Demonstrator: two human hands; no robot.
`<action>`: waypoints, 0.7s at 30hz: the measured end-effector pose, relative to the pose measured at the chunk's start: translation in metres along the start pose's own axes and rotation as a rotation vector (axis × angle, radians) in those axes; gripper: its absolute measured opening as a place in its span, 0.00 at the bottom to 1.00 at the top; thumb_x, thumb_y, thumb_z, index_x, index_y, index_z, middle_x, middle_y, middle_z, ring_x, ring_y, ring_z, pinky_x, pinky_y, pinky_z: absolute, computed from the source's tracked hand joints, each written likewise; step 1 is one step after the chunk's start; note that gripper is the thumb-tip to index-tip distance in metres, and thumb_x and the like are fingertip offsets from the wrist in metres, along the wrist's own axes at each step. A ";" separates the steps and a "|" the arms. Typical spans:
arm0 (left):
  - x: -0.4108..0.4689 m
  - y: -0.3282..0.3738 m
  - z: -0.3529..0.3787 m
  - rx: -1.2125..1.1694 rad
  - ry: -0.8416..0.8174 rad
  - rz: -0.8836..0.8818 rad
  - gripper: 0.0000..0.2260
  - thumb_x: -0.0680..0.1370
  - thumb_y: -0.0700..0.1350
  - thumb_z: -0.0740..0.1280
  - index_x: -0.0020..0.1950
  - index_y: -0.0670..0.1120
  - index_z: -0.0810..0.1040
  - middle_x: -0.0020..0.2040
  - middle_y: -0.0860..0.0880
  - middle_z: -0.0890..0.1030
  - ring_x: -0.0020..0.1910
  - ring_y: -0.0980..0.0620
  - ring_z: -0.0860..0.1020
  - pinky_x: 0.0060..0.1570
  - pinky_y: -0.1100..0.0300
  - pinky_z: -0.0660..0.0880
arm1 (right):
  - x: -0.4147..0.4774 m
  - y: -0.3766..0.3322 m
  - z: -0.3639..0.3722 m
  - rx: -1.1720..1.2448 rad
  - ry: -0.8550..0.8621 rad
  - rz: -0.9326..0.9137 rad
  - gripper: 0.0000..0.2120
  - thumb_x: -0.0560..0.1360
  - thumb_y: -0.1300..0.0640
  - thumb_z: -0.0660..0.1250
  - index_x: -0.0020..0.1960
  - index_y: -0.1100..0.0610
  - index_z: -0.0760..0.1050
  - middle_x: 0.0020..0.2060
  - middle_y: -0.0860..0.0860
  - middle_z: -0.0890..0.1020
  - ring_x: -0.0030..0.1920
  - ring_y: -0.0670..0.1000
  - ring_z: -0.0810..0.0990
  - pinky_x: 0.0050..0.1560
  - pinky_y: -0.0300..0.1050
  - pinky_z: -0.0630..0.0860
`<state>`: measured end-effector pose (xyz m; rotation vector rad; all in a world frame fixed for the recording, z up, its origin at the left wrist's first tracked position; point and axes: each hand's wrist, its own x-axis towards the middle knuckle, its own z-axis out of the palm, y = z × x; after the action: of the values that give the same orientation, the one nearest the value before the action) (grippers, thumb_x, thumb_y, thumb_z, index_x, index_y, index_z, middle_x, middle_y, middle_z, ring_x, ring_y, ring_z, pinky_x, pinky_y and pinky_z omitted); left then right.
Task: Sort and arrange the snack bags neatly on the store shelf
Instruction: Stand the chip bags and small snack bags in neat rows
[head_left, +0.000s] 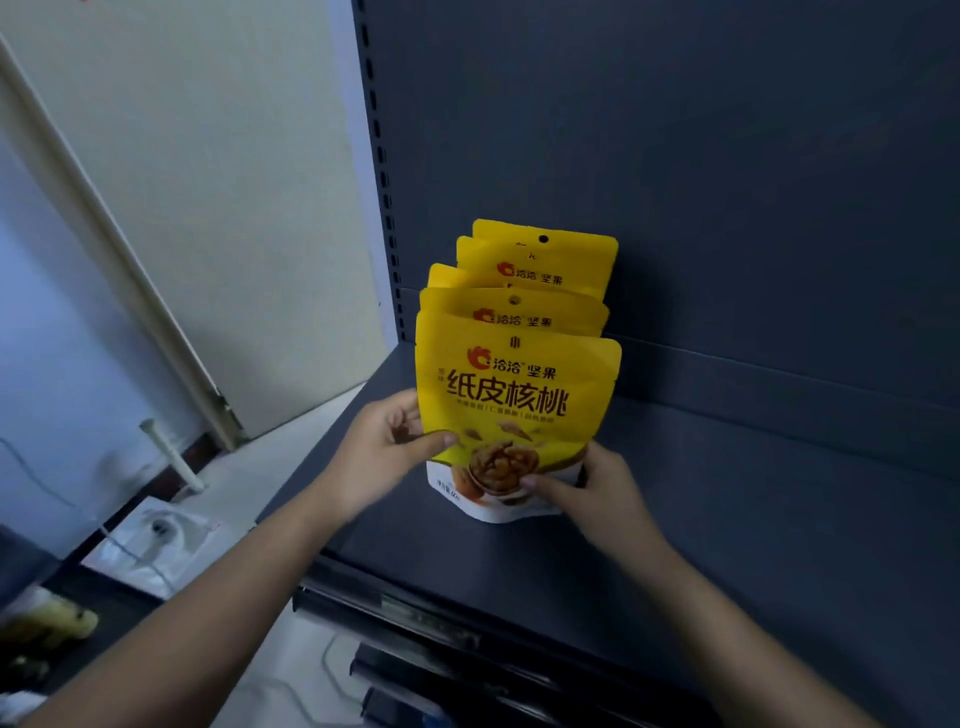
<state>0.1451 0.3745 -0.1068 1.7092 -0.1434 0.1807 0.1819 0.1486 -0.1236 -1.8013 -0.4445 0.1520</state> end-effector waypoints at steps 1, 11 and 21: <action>0.002 -0.004 -0.004 -0.003 0.000 -0.008 0.13 0.72 0.35 0.69 0.55 0.42 0.78 0.52 0.45 0.84 0.52 0.46 0.82 0.52 0.56 0.78 | 0.003 -0.002 0.005 -0.016 0.017 -0.003 0.17 0.67 0.64 0.75 0.46 0.44 0.77 0.42 0.36 0.83 0.48 0.39 0.81 0.48 0.39 0.78; -0.004 -0.042 -0.023 0.291 -0.113 -0.120 0.21 0.65 0.54 0.74 0.54 0.46 0.77 0.49 0.43 0.82 0.49 0.46 0.81 0.53 0.42 0.76 | 0.000 -0.006 0.024 -0.110 0.118 0.011 0.16 0.69 0.58 0.75 0.49 0.43 0.73 0.45 0.33 0.78 0.47 0.29 0.75 0.45 0.26 0.71; -0.046 0.008 -0.015 1.614 -0.315 0.001 0.29 0.73 0.63 0.67 0.64 0.44 0.70 0.60 0.47 0.76 0.59 0.46 0.77 0.52 0.55 0.74 | -0.050 0.001 -0.005 -0.844 0.251 -0.036 0.17 0.73 0.58 0.69 0.62 0.57 0.73 0.52 0.52 0.80 0.51 0.54 0.77 0.48 0.45 0.71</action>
<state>0.0983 0.3883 -0.1062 3.3460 -0.2612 -0.0192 0.1383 0.1254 -0.1300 -2.5912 -0.3845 -0.3364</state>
